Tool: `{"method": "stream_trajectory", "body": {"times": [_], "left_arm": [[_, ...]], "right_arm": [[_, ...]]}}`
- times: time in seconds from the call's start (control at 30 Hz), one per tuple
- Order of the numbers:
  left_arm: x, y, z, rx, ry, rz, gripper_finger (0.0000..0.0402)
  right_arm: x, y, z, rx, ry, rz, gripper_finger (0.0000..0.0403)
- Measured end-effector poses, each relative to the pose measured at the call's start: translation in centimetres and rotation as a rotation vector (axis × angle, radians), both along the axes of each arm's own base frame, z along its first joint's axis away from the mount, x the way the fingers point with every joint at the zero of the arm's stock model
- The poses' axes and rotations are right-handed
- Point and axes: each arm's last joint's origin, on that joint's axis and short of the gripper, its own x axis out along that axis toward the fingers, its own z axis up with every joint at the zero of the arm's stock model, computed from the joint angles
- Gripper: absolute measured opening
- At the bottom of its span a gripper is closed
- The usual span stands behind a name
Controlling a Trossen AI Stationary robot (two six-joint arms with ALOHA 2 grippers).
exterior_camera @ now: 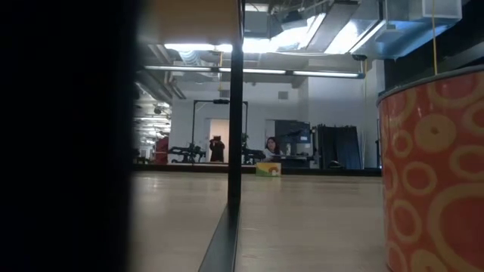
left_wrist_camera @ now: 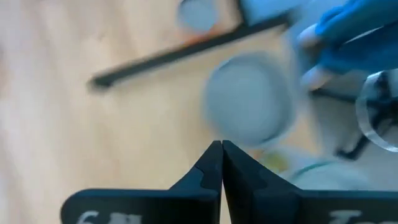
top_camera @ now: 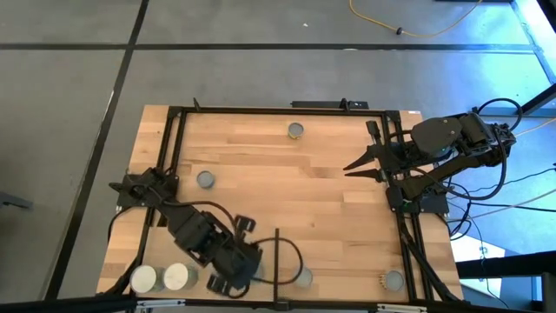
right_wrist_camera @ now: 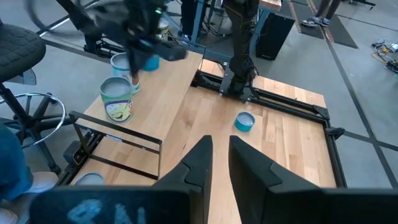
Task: Pick and place cans onto a shelf
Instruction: Put the canned chicken soup on the shelf
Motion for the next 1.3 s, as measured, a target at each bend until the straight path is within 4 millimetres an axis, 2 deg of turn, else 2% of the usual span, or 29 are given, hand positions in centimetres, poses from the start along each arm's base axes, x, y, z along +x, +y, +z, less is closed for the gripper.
{"method": "stream_trajectory", "body": {"times": [0.2,0.4,0.63,0.93,1.3], "left_arm": [[0.9,2.1,-0.9,0.108,0.039,0.07,0.0001],[1.7,3.3,-1.0,0.046,0.089,0.021,0.0],[1.9,3.1,-1.0,-0.007,0.092,-0.002,0.0],[2.6,2.6,-2.7,-0.044,0.125,-0.024,0.0],[2.9,2.3,-2.7,-0.08,0.11,-0.05,0.0]], "right_arm": [[0.0,0.0,0.0,0.0,0.0,0.0,0.0056],[0.0,0.0,0.0,0.0,0.002,0.0,0.0056],[0.0,0.0,-0.1,-0.003,0.011,0.0,0.0056],[0.0,0.0,-0.1,-0.004,0.011,0.0,0.0056],[-0.1,0.0,-0.1,-0.004,0.012,0.001,0.0056]]}}
